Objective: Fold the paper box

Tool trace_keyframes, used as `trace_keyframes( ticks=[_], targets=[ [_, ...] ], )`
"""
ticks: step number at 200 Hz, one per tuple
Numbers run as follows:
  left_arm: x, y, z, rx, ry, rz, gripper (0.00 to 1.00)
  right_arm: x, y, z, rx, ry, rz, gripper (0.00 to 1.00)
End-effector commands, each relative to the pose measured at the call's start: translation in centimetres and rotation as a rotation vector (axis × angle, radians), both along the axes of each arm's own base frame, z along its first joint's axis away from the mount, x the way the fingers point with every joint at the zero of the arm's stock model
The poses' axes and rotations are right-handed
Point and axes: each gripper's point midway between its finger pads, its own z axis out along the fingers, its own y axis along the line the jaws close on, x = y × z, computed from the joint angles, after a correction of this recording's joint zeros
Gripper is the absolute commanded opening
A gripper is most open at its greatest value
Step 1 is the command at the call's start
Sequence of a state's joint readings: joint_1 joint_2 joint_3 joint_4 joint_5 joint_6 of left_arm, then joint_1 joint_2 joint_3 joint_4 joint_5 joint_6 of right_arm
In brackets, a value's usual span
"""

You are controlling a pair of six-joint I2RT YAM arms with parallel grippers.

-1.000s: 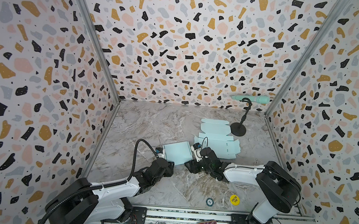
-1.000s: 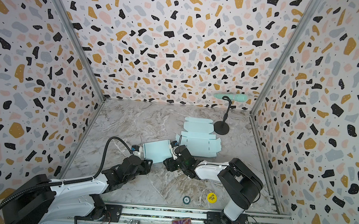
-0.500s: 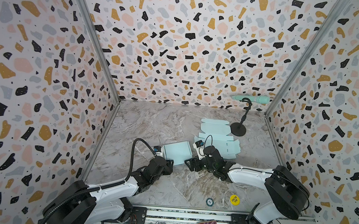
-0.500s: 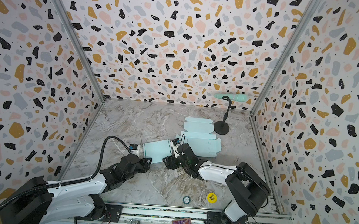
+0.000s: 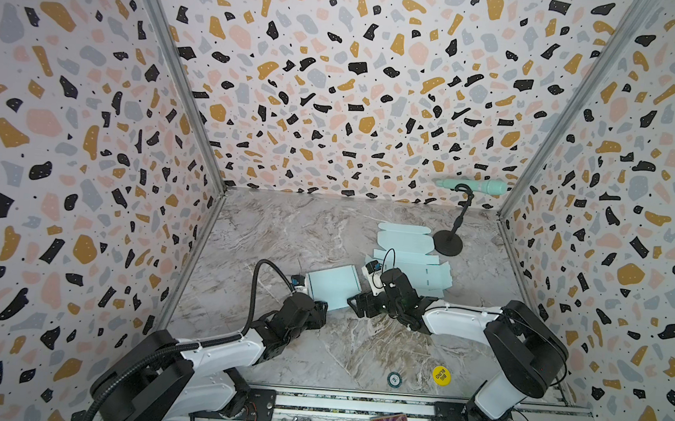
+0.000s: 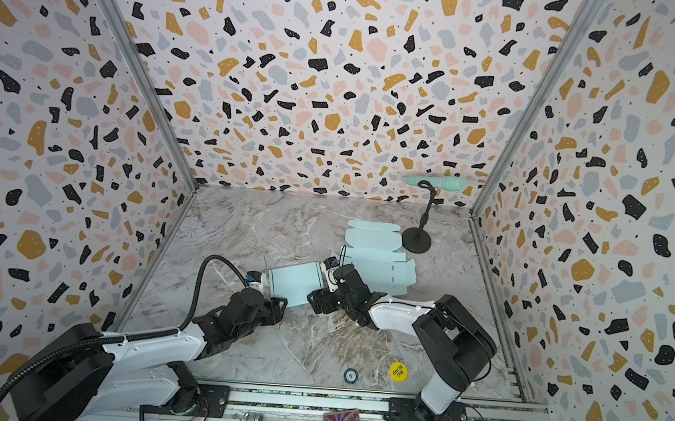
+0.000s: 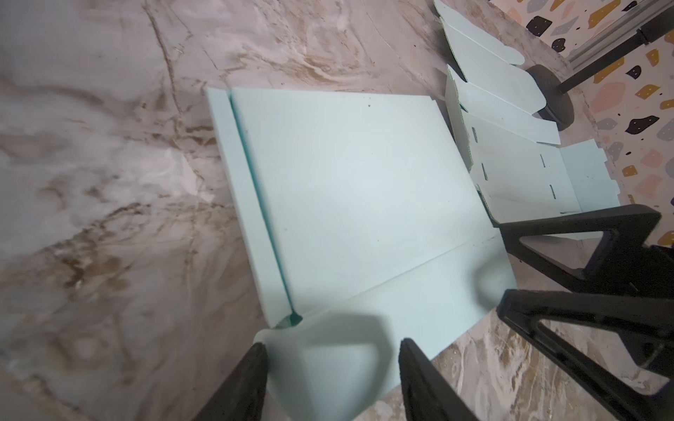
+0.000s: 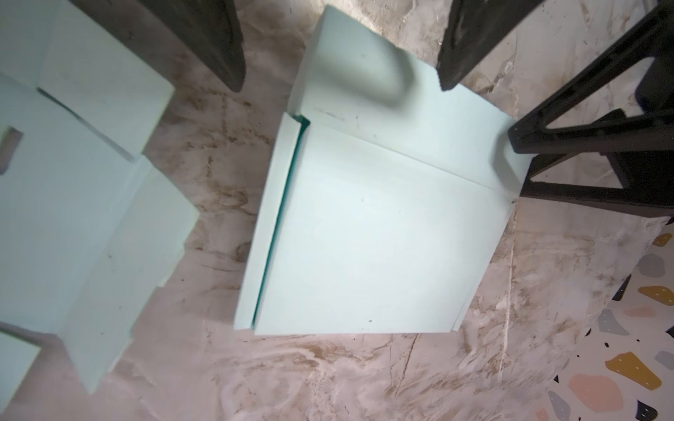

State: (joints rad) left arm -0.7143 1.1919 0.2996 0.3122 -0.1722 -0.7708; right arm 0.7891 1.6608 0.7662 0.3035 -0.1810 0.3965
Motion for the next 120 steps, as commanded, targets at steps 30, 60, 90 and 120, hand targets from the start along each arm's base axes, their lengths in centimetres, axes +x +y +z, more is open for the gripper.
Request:
trace_keyframes(
  ticks=[30,60,90,120],
  targets=[
    [0.7,-1.3,0.9,-0.057,-0.031,-0.027,0.58,-0.4,2.0,1.2,0.046,-0.011,0.063,0.83],
    [0.8,-1.6,0.9,-0.068,-0.033,-0.032,0.58,-1.0,2.9,1.0,0.064,0.007,0.087,0.80],
    [1.1,-1.9,1.1,-0.080,-0.041,-0.036,0.58,-1.3,3.4,0.8,0.059,0.010,0.099,0.79],
    [1.2,-1.8,1.2,-0.079,-0.046,-0.027,0.58,-1.1,3.2,0.7,0.033,-0.005,0.093,0.79]
  ],
)
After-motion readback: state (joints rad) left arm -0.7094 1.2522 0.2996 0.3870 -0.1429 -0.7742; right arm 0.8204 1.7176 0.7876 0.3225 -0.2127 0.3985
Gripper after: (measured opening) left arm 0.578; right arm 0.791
